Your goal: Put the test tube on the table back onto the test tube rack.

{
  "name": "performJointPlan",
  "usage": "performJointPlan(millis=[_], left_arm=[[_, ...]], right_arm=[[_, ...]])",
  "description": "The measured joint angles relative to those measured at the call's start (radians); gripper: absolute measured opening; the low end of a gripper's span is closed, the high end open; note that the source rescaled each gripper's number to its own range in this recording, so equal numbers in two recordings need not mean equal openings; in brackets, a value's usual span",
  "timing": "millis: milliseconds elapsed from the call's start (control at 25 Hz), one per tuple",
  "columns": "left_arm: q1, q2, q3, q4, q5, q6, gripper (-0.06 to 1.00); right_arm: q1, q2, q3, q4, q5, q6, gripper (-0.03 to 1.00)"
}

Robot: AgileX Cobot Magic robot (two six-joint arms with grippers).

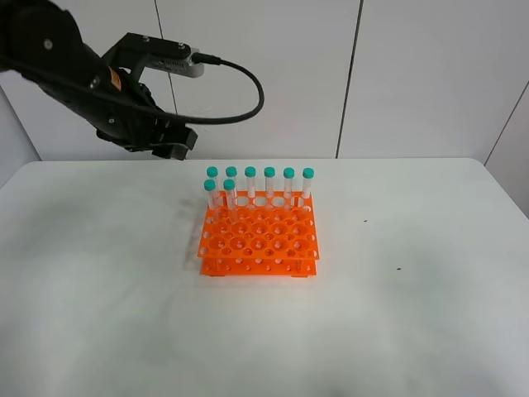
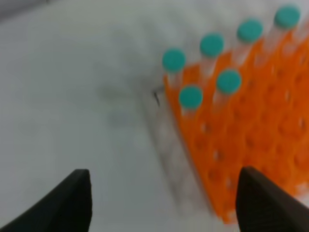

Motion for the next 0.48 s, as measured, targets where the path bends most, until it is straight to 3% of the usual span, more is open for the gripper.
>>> performJointPlan(millis=[240, 480], left_arm=[[0.117, 0.122, -0.171, -0.215, 0.286, 0.16, 0.96], [0.28, 0.217, -0.208, -0.236, 0.427, 0.168, 0.96]], right_arm=[[0.0, 0.0, 0.0, 0.0, 0.0, 0.0, 0.94], [0.0, 0.0, 0.0, 0.0, 0.0, 0.0, 0.94]])
